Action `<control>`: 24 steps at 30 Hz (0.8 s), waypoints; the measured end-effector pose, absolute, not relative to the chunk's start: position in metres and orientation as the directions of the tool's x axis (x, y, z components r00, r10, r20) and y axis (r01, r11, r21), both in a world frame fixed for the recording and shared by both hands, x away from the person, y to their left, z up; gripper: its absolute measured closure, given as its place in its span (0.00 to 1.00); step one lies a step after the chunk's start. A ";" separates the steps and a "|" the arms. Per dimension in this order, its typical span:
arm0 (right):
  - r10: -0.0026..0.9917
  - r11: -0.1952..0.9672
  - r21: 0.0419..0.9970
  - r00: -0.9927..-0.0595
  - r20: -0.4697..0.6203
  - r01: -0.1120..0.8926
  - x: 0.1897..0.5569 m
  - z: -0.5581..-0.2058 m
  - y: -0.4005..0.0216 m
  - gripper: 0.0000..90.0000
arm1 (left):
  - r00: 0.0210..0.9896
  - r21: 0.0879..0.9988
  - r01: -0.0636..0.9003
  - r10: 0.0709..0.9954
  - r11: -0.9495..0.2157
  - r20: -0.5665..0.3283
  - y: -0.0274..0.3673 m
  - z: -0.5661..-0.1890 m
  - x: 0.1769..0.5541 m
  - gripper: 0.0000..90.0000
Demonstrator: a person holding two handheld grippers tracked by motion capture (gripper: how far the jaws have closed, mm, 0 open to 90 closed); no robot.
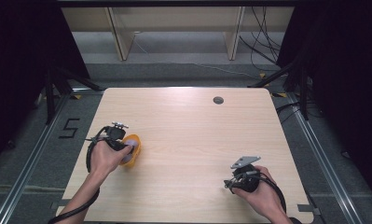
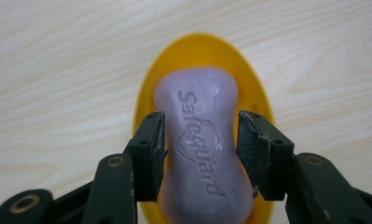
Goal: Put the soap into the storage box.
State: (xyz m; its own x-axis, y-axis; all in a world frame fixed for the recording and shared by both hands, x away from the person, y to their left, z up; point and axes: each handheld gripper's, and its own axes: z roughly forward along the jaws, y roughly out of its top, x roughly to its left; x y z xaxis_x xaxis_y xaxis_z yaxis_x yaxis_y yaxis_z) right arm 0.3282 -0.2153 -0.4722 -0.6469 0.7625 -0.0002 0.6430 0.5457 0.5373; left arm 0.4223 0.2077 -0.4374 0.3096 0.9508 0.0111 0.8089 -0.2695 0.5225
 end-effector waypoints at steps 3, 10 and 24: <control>0.763 0.545 0.536 -0.647 0.001 0.644 0.328 -0.472 -0.215 0.57 | 0.315 0.555 0.788 0.949 -0.267 0.010 0.208 -0.430 0.418 0.58; 0.758 0.551 0.537 -0.652 -0.003 0.638 0.328 -0.472 -0.216 0.57 | 0.364 0.641 0.719 0.931 -0.270 -0.016 0.212 -0.424 0.401 0.60; 0.769 0.535 0.526 -0.639 0.021 0.661 0.327 -0.471 -0.214 0.57 | 0.428 0.734 0.617 0.904 -0.282 -0.012 0.231 -0.434 0.347 0.58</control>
State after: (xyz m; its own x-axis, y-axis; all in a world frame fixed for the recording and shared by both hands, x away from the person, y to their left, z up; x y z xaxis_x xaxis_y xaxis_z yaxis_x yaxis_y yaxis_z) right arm 0.3272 -0.2144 -0.4715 -0.6395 0.7685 0.0213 0.6609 0.5354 0.5258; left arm 0.3468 0.2309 -0.4338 0.4277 0.9038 -0.0120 0.6174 -0.2824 0.7342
